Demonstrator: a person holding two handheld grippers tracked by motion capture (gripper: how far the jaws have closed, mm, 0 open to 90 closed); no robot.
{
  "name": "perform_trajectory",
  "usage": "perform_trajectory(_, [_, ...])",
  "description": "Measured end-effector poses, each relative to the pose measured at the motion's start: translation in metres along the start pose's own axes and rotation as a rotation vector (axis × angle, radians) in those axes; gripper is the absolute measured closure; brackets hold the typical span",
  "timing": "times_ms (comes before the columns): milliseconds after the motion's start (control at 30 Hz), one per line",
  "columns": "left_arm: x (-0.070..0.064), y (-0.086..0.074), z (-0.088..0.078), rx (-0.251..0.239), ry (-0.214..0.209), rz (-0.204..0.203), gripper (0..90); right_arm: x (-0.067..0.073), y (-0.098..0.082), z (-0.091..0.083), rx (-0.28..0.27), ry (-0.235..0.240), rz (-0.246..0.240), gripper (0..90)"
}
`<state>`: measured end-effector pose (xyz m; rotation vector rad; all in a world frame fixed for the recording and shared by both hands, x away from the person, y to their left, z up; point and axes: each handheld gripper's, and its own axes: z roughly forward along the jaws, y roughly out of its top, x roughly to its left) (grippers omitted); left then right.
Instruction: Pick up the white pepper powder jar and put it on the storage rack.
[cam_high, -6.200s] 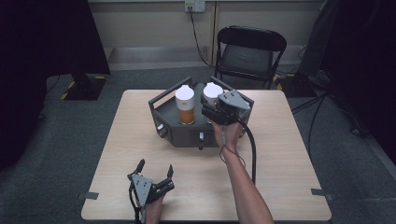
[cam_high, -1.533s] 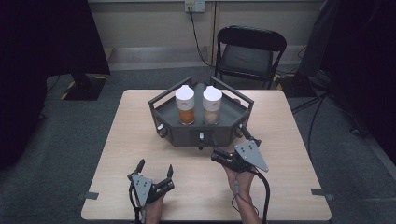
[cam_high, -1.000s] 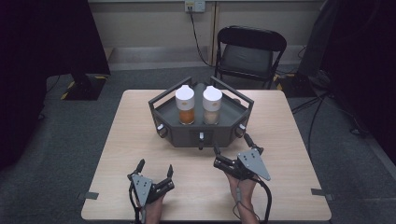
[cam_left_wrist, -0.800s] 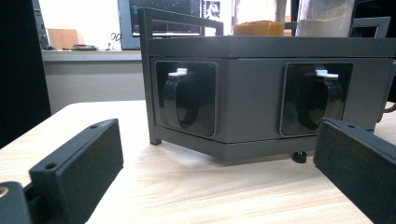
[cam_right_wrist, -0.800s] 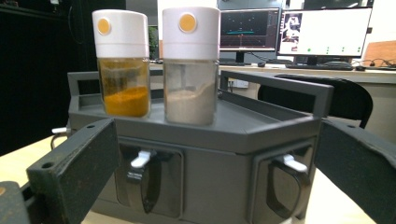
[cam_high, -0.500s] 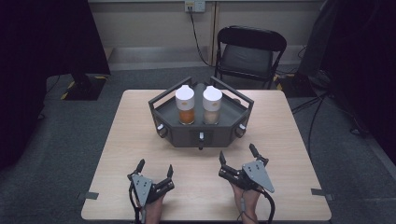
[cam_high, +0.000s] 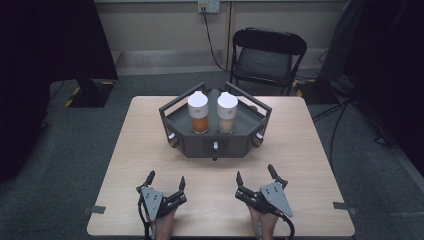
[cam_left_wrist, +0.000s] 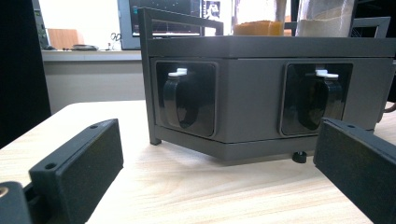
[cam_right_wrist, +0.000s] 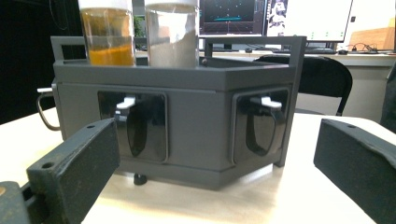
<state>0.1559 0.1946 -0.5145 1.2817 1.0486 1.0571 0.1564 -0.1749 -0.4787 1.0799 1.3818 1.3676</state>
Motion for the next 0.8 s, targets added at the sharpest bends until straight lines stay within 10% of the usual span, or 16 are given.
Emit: perform_trajectory(800, [0.0, 0.0, 0.0, 0.0, 0.0, 0.0, 0.8, 0.002, -0.026, -0.008, 0.026, -0.033, -0.008, 0.0])
